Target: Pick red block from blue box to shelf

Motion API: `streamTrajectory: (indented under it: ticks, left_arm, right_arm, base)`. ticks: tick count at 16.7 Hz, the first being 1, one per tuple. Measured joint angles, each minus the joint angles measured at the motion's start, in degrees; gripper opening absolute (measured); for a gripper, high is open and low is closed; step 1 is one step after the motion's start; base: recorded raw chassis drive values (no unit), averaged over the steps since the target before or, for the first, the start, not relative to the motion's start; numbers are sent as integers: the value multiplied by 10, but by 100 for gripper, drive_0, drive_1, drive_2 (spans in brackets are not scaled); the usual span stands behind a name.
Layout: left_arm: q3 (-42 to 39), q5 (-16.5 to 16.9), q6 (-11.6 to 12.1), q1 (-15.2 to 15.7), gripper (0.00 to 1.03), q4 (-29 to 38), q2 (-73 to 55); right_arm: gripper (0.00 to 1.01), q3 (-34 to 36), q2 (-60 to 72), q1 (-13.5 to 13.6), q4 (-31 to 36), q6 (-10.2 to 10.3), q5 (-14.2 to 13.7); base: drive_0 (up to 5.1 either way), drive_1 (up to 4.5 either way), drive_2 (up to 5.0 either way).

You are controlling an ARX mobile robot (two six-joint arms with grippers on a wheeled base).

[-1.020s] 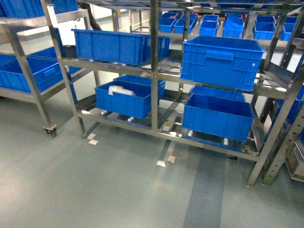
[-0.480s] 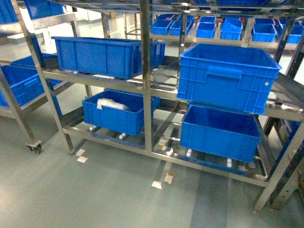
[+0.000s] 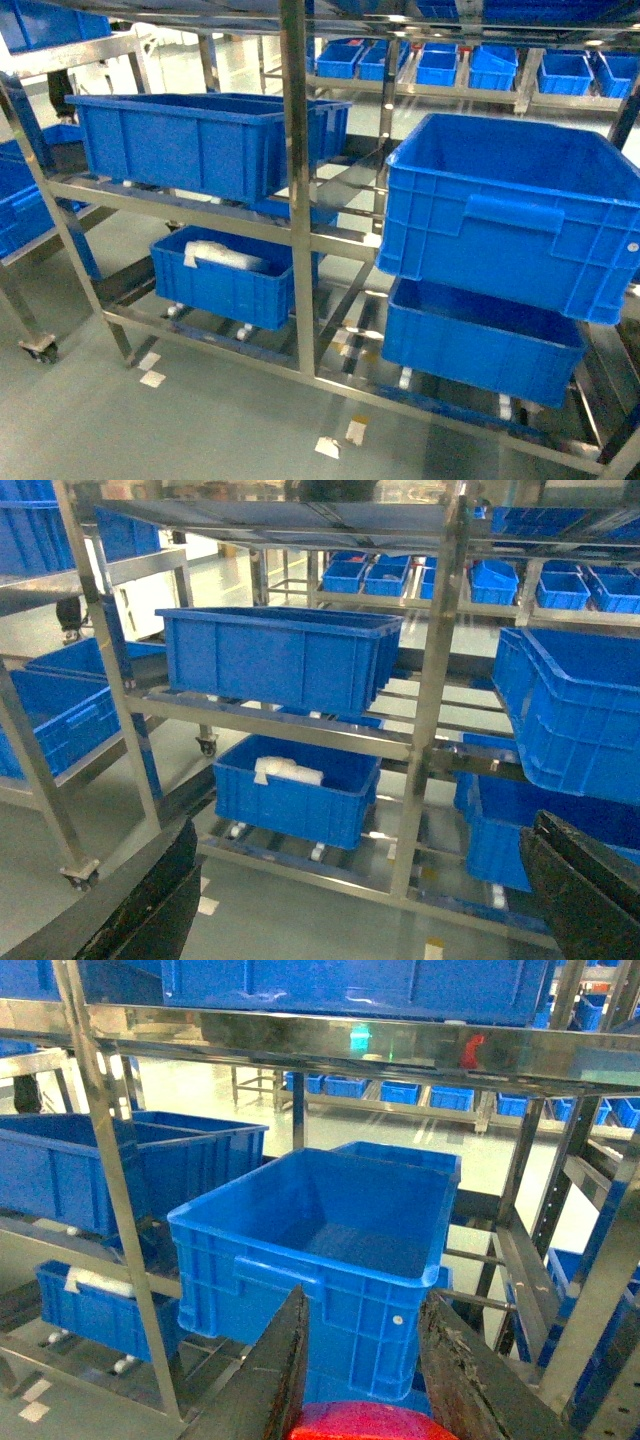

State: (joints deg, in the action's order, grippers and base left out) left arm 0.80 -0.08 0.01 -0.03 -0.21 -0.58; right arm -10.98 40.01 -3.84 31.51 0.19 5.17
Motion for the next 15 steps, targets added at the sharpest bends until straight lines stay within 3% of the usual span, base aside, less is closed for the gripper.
streamTrajectory:
  ticks: [11,15]
  left_arm:
    - [0,0,0,0,98,0,0]
    - [0,0,0,0,98,-3,0]
  right_arm:
    - [27,0,-3,0,0,0,0]
    - [27,0,-1,0,0,0,0]
  base:
    - [-8,349,-364]
    - [0,0,0]
